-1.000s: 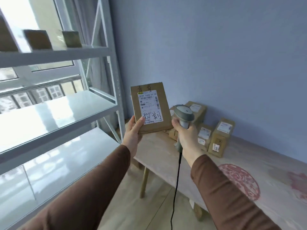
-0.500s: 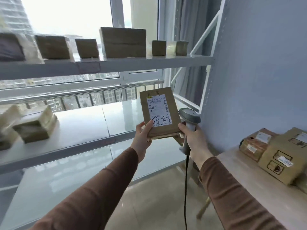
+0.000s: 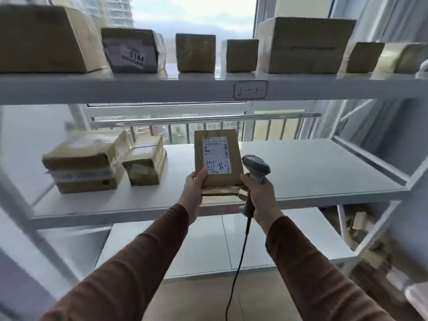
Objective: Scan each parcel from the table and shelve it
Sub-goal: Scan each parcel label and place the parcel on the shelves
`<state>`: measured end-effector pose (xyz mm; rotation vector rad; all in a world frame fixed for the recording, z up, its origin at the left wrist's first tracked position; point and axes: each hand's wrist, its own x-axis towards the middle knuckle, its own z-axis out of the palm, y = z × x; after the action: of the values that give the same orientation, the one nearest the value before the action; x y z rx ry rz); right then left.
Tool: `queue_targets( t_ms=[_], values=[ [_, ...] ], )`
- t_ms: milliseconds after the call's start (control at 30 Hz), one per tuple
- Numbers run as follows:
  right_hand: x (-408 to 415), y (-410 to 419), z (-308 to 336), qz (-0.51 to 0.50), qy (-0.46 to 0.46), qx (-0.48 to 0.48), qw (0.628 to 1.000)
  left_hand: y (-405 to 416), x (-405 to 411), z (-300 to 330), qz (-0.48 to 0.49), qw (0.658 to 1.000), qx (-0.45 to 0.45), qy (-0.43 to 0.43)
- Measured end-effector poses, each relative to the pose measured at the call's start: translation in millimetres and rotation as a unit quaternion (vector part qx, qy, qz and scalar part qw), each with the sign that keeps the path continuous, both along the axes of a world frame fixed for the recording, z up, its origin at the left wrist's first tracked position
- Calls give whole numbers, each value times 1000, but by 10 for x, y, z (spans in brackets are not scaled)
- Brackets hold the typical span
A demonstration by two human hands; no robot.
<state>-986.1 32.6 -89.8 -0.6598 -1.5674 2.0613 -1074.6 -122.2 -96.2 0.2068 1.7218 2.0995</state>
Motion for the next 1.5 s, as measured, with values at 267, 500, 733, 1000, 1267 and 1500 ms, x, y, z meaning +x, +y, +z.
queue_targets(
  t_ms=[267, 500, 733, 1000, 1267, 1500],
  values=[
    [-1231, -22, -208, 43, -50, -36, 997, 19, -1160, -271, 42, 997, -55, -41],
    [-2099, 44, -336, 60, -73, -23, 995, 27, -1917, -431, 73, 993, -85, -39],
    [-2529, -32, -481, 49, -80, -43, 995, -19, -2390, -666, 52, 993, -84, -66],
    [-2614, -44, -534, 5, -98, -38, 994, -38, -2520, -640, 39, 989, -142, 16],
    [-2191, 2, -358, -72, -87, 1, 994, 17, -2316, -151, 66, 903, -290, 309],
    [-1390, 193, -205, -194, -44, 78, 977, 622, -1650, 103, -80, 917, -198, 337]
  ],
)
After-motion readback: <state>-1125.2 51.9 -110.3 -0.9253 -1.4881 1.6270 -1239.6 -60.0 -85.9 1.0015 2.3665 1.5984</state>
